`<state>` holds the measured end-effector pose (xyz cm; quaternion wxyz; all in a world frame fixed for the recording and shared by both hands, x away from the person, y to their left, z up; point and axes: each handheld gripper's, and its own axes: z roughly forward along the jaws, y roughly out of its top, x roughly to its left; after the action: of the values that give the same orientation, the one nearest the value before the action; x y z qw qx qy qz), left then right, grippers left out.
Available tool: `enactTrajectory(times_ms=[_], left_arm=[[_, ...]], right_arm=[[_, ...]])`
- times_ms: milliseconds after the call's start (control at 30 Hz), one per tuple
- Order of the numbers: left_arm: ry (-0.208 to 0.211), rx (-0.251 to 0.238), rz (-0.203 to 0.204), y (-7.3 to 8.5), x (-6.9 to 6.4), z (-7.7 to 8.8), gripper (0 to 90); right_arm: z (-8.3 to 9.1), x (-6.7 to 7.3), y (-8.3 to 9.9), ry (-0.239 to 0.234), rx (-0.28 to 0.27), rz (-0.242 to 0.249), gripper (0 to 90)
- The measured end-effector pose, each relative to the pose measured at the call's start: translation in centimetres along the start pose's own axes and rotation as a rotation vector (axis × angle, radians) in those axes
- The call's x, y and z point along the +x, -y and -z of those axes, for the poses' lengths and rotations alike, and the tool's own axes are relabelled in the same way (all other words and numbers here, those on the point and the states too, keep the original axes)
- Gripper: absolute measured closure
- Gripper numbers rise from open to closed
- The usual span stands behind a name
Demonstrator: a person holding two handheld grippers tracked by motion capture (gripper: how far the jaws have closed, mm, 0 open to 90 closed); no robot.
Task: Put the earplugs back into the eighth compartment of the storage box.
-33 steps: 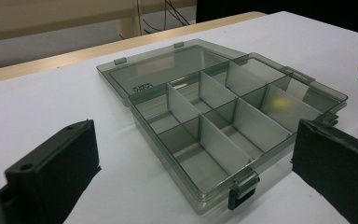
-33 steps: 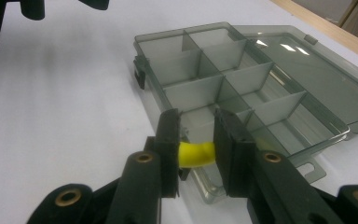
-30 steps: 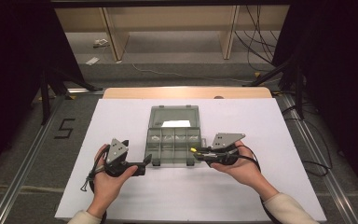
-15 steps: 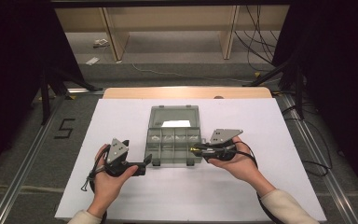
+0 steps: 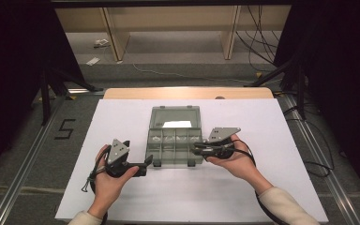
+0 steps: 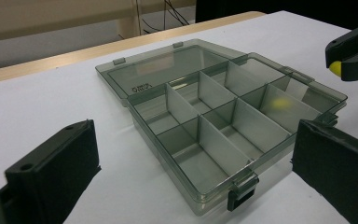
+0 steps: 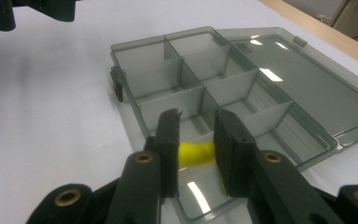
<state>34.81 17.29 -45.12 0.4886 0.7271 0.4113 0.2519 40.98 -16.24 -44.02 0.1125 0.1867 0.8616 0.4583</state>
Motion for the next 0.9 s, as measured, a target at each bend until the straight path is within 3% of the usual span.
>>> enactTrajectory(times_ms=[900], left_arm=[[0.001,0.0,-0.002,0.0,0.0,0.0,0.3]], right_arm=[[-1.1,-1.0,0.4,0.025,0.014,-0.031,71.4]])
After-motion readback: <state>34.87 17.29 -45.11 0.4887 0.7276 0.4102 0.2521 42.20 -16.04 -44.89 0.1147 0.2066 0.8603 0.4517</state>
